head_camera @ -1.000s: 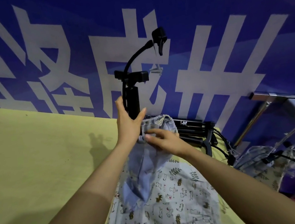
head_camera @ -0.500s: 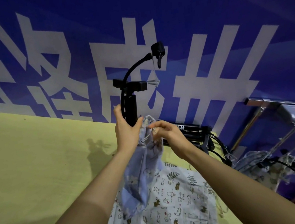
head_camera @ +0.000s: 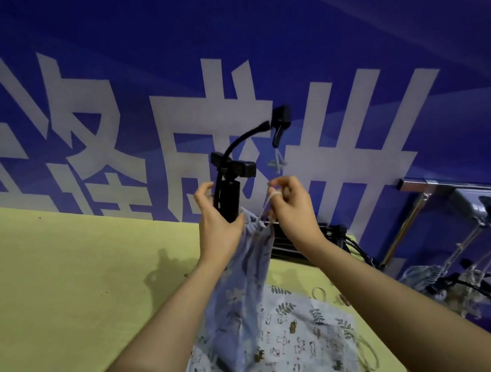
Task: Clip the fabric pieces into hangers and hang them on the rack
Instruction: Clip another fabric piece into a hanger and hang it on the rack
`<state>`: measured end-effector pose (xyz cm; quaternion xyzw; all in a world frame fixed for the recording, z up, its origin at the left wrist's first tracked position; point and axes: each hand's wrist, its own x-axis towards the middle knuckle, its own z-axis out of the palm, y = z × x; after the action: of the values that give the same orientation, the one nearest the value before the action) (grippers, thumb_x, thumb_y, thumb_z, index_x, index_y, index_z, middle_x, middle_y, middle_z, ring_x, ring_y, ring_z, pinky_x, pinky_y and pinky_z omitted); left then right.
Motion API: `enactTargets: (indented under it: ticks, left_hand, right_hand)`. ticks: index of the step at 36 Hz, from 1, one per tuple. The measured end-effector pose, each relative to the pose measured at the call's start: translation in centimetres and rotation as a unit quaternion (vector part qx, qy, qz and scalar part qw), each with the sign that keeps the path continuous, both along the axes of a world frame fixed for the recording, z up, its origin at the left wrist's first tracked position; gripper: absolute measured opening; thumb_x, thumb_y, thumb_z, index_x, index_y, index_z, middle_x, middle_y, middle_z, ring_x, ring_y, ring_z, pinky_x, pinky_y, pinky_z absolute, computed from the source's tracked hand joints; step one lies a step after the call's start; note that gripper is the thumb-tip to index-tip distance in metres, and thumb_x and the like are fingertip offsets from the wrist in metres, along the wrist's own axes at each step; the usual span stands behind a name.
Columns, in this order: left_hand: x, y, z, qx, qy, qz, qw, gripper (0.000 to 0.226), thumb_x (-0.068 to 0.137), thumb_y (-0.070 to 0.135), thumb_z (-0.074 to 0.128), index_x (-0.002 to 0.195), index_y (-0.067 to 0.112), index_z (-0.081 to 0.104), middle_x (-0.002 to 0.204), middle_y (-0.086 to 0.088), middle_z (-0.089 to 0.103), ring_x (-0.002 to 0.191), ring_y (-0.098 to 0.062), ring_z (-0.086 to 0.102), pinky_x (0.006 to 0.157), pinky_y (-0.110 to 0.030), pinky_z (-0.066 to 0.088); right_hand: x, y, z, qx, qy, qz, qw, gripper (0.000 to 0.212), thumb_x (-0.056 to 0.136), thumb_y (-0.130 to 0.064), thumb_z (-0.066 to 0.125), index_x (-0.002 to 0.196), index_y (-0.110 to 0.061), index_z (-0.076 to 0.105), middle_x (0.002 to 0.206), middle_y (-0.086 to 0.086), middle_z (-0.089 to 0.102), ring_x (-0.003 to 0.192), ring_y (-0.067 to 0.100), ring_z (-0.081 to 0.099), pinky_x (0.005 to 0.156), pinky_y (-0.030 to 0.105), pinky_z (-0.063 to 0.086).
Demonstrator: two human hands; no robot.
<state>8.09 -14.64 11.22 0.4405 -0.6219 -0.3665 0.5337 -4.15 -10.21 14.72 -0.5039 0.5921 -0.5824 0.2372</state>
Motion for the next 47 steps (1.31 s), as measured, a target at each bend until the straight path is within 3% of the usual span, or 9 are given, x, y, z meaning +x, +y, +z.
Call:
enactTargets:
  ticks: [5, 8, 12, 19, 23, 27, 34, 41, 47]
  left_hand:
    - [-0.2, 0.5, -0.5, -0.023, -0.018, -0.016, 0.999, 0.088, 0.083, 0.009, 0.068, 0.138, 0.043, 0.009, 0.122, -0.003, 0.054, 0.107, -0.021, 0.06, 0.078, -0.025, 0.051]
    - [-0.2, 0.7, -0.4, -0.044, -0.074, -0.009, 0.996, 0.1, 0.081, 0.008, 0.067, 0.137, 0.056, 0.0, 0.145, -0.005, 0.039, 0.12, -0.028, 0.052, 0.086, -0.041, 0.052]
    - [-0.4, 1.0, -0.7, -0.089, -0.182, 0.013, 0.979, 0.098, 0.085, 0.011, 0.062, 0.138, 0.057, -0.006, 0.131, -0.01, 0.037, 0.092, -0.033, 0.06, 0.062, -0.036, 0.049]
    - [-0.6, 0.5, -1.4, -0.032, -0.238, 0.057, 0.969, 0.06, 0.087, 0.009, 0.056, 0.134, 0.035, 0.029, 0.115, -0.018, 0.044, 0.08, -0.036, 0.055, 0.067, -0.043, 0.048]
    - [-1.0, 0.0, -0.9, 0.012, -0.259, 0.108, 0.96, 0.046, 0.088, 0.039, 0.056, 0.129, 0.034, 0.035, 0.115, -0.017, 0.042, 0.106, -0.036, 0.043, 0.094, -0.043, 0.033]
    - [-1.4, 0.1, -0.1, 0.022, -0.307, 0.167, 0.937, 0.046, 0.085, 0.061, 0.049, 0.122, 0.034, 0.042, 0.118, -0.015, 0.036, 0.106, -0.034, 0.037, 0.093, -0.043, 0.031]
    - [-0.8, -0.3, 2.2, -0.128, -0.421, 0.065, 0.896, 0.033, 0.09, 0.035, 0.056, 0.12, 0.024, 0.049, 0.132, -0.007, 0.036, 0.115, -0.033, 0.045, 0.096, -0.044, 0.033]
    - [-0.2, -1.1, 4.2, -0.18, -0.429, -0.043, 0.884, 0.026, 0.091, 0.021, 0.055, 0.113, 0.01, 0.052, 0.124, -0.007, 0.042, 0.094, -0.033, 0.058, 0.066, -0.036, 0.043]
    - [-1.0, -1.2, 6.1, -0.203, -0.401, -0.089, 0.889, 0.039, 0.092, 0.011, 0.051, 0.13, 0.013, 0.047, 0.139, -0.002, 0.04, 0.104, -0.032, 0.059, 0.082, -0.045, 0.05]
  right_hand:
    - [-0.2, 0.5, 1.5, -0.069, 0.024, -0.004, 0.997, 0.013, 0.095, -0.003, 0.046, 0.104, -0.007, 0.055, 0.061, -0.004, 0.042, 0.05, 0.005, 0.038, 0.051, 0.021, 0.037]
    - [-0.5, 0.7, 2.0, -0.091, 0.019, -0.004, 0.996, 0.011, 0.094, -0.003, 0.049, 0.103, -0.002, 0.057, 0.06, -0.007, 0.041, 0.048, 0.0, 0.038, 0.05, 0.011, 0.034]
    - [-0.9, 1.0, 2.2, -0.082, 0.039, 0.017, 0.996, 0.018, 0.096, -0.005, 0.049, 0.109, -0.006, 0.062, 0.06, -0.003, 0.044, 0.05, 0.004, 0.035, 0.051, 0.013, 0.034]
    - [-2.1, 1.2, 0.8, -0.06, 0.025, -0.011, 0.998, 0.012, 0.095, -0.005, 0.05, 0.098, -0.008, 0.062, 0.061, 0.003, 0.044, 0.047, 0.001, 0.04, 0.049, 0.012, 0.037]
    - [-2.5, 1.1, 0.6, -0.072, 0.016, -0.035, 0.997, 0.011, 0.093, -0.007, 0.054, 0.085, -0.013, 0.052, 0.064, 0.001, 0.046, 0.05, -0.001, 0.043, 0.05, 0.011, 0.039]
    - [-2.7, 1.0, 1.0, -0.092, 0.047, -0.033, 0.994, 0.009, 0.091, -0.008, 0.058, 0.085, -0.011, 0.051, 0.063, -0.003, 0.046, 0.053, 0.0, 0.043, 0.053, 0.012, 0.039]
    - [-2.7, 0.0, 2.2, -0.107, 0.105, -0.012, 0.989, 0.025, 0.092, -0.017, 0.06, 0.069, -0.013, 0.049, 0.058, -0.006, 0.043, 0.052, 0.005, 0.038, 0.054, 0.021, 0.035]
    - [-2.4, -0.9, 5.7, -0.143, 0.008, -0.05, 0.988, 0.037, 0.097, -0.026, 0.051, 0.064, -0.011, 0.044, 0.052, -0.004, 0.041, 0.045, 0.005, 0.042, 0.046, 0.022, 0.044]
    - [-3.6, -1.5, 9.5, -0.19, 0.047, -0.033, 0.98, 0.043, 0.093, -0.022, 0.058, 0.057, -0.015, 0.036, 0.05, -0.007, 0.034, 0.046, 0.002, 0.033, 0.053, 0.016, 0.036]
